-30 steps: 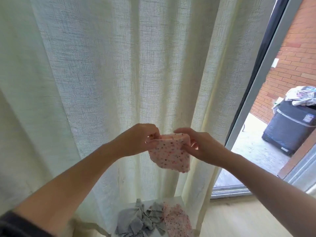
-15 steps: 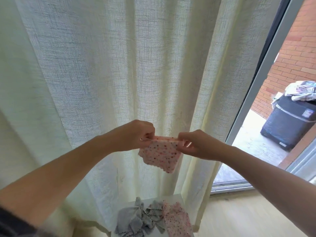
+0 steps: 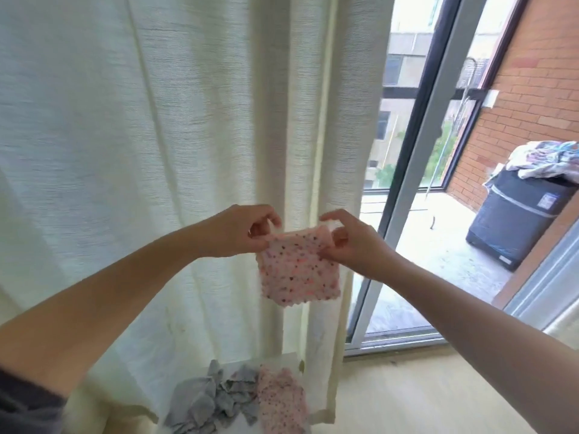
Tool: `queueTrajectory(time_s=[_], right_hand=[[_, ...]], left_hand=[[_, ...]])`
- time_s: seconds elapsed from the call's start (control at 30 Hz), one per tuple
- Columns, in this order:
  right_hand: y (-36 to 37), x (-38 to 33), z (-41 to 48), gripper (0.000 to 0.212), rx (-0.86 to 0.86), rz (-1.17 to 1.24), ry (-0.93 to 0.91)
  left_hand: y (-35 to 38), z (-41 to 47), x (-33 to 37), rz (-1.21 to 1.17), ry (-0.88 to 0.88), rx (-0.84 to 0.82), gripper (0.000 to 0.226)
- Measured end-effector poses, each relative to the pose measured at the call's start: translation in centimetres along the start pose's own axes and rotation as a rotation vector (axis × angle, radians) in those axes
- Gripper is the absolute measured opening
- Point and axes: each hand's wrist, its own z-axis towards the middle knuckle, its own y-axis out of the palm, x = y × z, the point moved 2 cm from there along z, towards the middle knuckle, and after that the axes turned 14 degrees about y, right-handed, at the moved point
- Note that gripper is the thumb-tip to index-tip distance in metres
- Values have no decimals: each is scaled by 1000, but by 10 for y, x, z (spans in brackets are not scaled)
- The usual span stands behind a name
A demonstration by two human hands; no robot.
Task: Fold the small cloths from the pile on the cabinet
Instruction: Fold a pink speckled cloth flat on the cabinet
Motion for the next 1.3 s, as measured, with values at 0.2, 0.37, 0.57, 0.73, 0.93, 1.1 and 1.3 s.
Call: queueTrajectory(time_s=[0.2, 0.37, 0.57, 0.73, 0.93, 1.1, 1.3], right_hand=[[-88, 70, -40, 12, -283, 538, 180], [-144, 137, -65, 16, -47, 540, 257], [-207, 234, -84, 18, -273, 915, 485], [-264, 313, -88, 33, 291, 592, 476], [-366, 436, -83, 31, 673, 149, 386], [-475, 540, -96, 47, 536, 303, 541], [-571, 654, -138, 41, 819, 342, 573]], left_hand=[[78, 73, 76, -462, -208, 15, 10], [161, 118, 119, -1012, -302, 33, 78], [277, 207, 169, -1440, -175, 211, 66], [353, 293, 233, -869, -360, 603, 19], [449, 420, 292, -666, -284, 603, 38], [529, 533, 346, -813, -346, 399, 27], [627, 634, 447, -893, -357, 280, 21]])
